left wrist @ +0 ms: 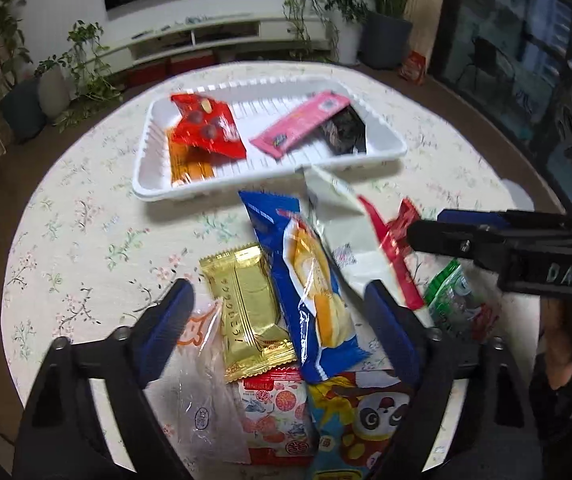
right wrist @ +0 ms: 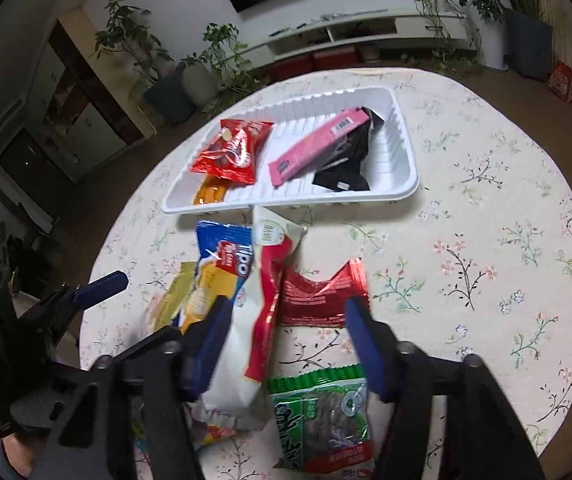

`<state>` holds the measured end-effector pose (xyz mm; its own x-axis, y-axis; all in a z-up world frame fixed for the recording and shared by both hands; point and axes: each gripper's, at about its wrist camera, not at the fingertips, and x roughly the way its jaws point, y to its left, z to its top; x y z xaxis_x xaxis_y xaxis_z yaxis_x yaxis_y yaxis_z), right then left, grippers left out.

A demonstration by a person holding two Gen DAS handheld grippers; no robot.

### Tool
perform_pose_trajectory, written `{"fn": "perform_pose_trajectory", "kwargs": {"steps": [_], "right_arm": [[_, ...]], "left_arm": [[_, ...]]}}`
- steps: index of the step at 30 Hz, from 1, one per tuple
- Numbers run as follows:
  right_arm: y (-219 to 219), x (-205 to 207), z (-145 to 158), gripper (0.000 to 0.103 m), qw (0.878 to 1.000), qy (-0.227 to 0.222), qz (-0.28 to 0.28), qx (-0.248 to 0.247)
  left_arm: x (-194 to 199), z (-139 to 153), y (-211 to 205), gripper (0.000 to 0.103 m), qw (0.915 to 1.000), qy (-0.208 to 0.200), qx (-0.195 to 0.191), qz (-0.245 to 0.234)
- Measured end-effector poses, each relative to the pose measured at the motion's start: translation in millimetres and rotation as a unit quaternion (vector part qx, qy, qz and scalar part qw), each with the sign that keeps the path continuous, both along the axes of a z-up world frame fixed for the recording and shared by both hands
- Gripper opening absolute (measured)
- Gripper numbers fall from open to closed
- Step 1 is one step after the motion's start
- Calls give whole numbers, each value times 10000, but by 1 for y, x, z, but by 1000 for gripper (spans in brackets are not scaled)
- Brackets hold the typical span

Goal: Organize snacks
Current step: 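Grasp the blue cake packet with the left gripper while the right gripper grasps the white-red packet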

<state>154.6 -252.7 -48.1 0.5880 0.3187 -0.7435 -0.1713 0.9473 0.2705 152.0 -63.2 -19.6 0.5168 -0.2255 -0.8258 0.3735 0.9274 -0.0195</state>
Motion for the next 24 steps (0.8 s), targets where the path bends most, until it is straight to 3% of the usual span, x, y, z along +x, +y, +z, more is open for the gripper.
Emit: {"fn": "perform_pose_trajectory", "kwargs": {"steps": [2,5,14,18,24], "right_arm": [[-2,3,-5,54,9997,165,-5,151],[1,4,-8,51,9987,297,168,376],[19,12,-22,51,9960,647,455,404],[23,17,-29,50,9958,748,436,313],[25,23,-34,36,9956,782,433,273]], "left_arm": [[5,-6,-2,66,9997,147,-81,-151],[9,-11,-4,66,9996,179,-40,-235],[26,-24,-7,65,9988,378,-3,-296],[29,-23,-9,52,9986,366,19,-370],[29,-22,-14,40,9978,381,54,-534]]}}
